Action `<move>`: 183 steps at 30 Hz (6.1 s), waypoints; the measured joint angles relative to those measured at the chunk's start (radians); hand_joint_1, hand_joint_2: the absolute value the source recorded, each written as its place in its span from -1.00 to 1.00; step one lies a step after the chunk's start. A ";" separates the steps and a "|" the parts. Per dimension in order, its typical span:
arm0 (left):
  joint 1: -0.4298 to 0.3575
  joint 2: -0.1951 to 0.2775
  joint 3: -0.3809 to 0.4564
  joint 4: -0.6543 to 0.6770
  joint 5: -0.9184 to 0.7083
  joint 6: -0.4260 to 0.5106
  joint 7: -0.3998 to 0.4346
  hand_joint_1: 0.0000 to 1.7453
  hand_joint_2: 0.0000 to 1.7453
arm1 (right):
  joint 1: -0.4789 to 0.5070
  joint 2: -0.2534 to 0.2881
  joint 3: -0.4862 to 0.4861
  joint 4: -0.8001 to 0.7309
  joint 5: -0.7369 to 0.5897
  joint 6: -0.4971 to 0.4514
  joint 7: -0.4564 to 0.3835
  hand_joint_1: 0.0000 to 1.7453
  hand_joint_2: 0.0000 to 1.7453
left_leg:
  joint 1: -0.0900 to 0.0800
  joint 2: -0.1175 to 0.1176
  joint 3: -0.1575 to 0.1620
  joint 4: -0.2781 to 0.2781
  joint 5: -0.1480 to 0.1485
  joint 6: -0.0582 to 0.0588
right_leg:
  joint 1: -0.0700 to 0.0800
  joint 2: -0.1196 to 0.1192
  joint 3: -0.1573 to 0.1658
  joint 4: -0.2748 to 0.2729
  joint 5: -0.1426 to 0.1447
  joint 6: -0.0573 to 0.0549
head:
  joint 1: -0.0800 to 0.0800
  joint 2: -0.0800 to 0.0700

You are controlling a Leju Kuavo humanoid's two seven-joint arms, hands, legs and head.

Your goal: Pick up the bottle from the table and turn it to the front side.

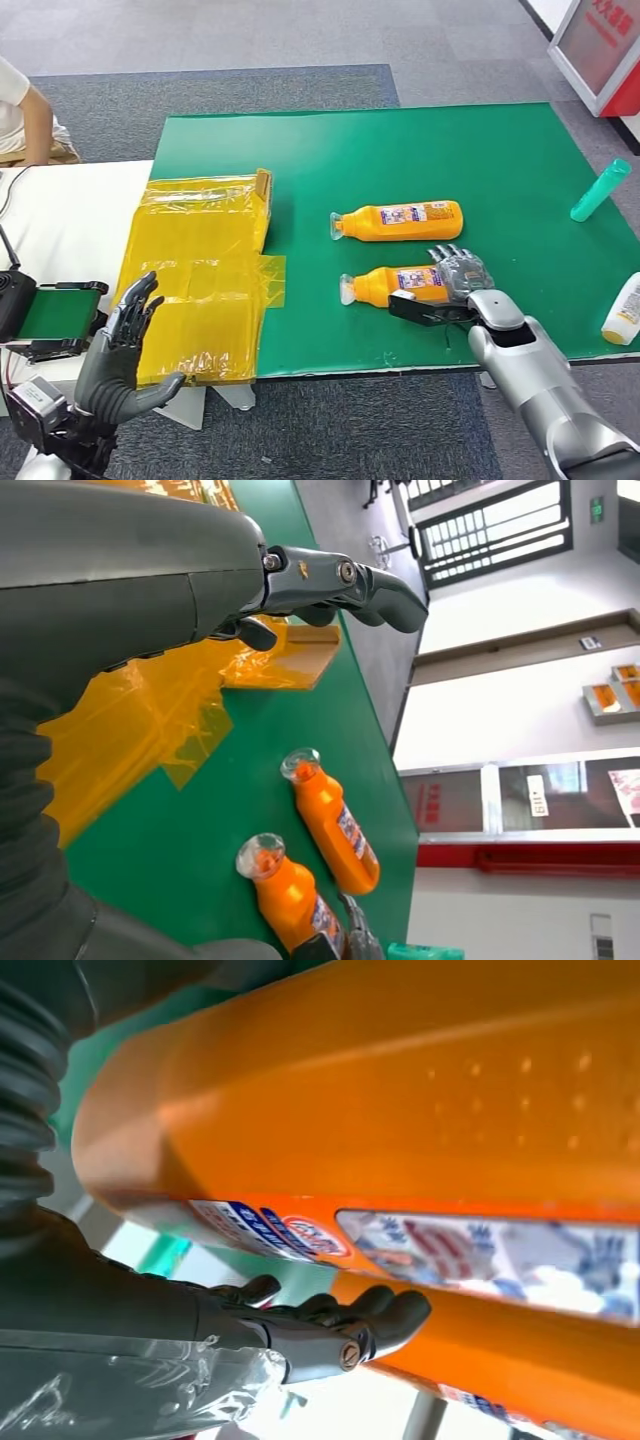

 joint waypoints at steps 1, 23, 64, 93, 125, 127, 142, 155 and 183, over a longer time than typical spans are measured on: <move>0.000 0.000 0.000 -0.002 0.000 0.001 -0.005 -1.00 1.00 | -0.015 -0.001 0.014 0.018 0.012 0.012 -0.006 -1.00 1.00 | 0.000 0.000 0.001 0.000 0.000 0.000 | 0.000 0.000 0.001 0.000 0.000 0.000 | 0.000 0.000; 0.008 0.003 -0.001 -0.026 0.010 -0.003 -0.036 -1.00 1.00 | -0.157 -0.003 0.096 0.206 -0.048 0.137 -0.084 1.00 1.00 | 0.000 0.000 0.007 0.000 0.002 0.000 | 0.000 0.000 0.008 0.000 0.001 0.000 | 0.000 0.000; -0.187 -0.032 -0.083 0.040 0.449 -0.047 0.166 -1.00 1.00 | 0.487 0.179 0.005 -0.770 -1.124 0.043 -0.457 1.00 1.00 | 0.001 0.000 0.003 0.000 -0.003 -0.002 | 0.001 0.000 0.003 0.000 -0.004 0.000 | 0.000 0.000; -0.351 -0.052 -0.455 0.147 -0.002 0.053 0.272 -1.00 1.00 | 0.391 0.204 0.192 -0.604 -0.657 -0.281 -0.249 1.00 1.00 | 0.001 0.000 0.002 0.000 -0.003 -0.002 | 0.000 0.000 0.002 0.000 -0.004 -0.001 | 0.000 0.000; -0.373 -0.055 -0.467 0.143 -0.096 0.039 0.243 1.00 1.00 | 0.419 0.175 0.183 -0.636 -0.640 -0.257 -0.226 1.00 1.00 | 0.001 0.000 0.002 0.000 -0.003 -0.002 | 0.000 0.000 0.003 0.000 -0.004 -0.001 | 0.000 0.000; -0.371 -0.055 -0.466 0.143 -0.081 0.039 0.234 1.00 1.00 | 0.420 0.175 0.181 -0.640 -0.643 -0.258 -0.226 0.56 1.00 | 0.001 0.000 0.002 0.000 -0.003 -0.002 | 0.000 0.000 0.003 0.000 -0.004 -0.001 | 0.000 0.000; -0.324 -0.057 -0.450 0.129 -0.037 0.066 0.181 1.00 1.00 | 0.436 0.175 0.165 -0.679 -0.707 -0.262 -0.231 -1.00 1.00 | 0.001 0.000 0.002 0.000 -0.003 -0.002 | 0.000 0.000 0.002 0.000 -0.004 -0.001 | 0.000 0.000; -0.217 -0.030 -0.249 0.049 -0.506 0.374 0.197 1.00 1.00 | 0.573 0.179 -0.049 -0.859 -0.724 -0.309 -0.237 -1.00 1.00 | 0.001 0.000 0.002 0.000 -0.005 -0.002 | 0.001 0.000 0.002 0.000 -0.005 0.000 | 0.000 0.000; -0.356 0.076 -0.184 0.457 -1.490 0.569 0.459 1.00 1.00 | 0.626 0.217 -0.179 -1.091 -0.709 -0.265 -0.249 -1.00 1.00 | 0.001 0.000 0.002 0.000 -0.004 -0.002 | 0.000 0.000 0.002 0.000 -0.004 -0.001 | 0.000 0.000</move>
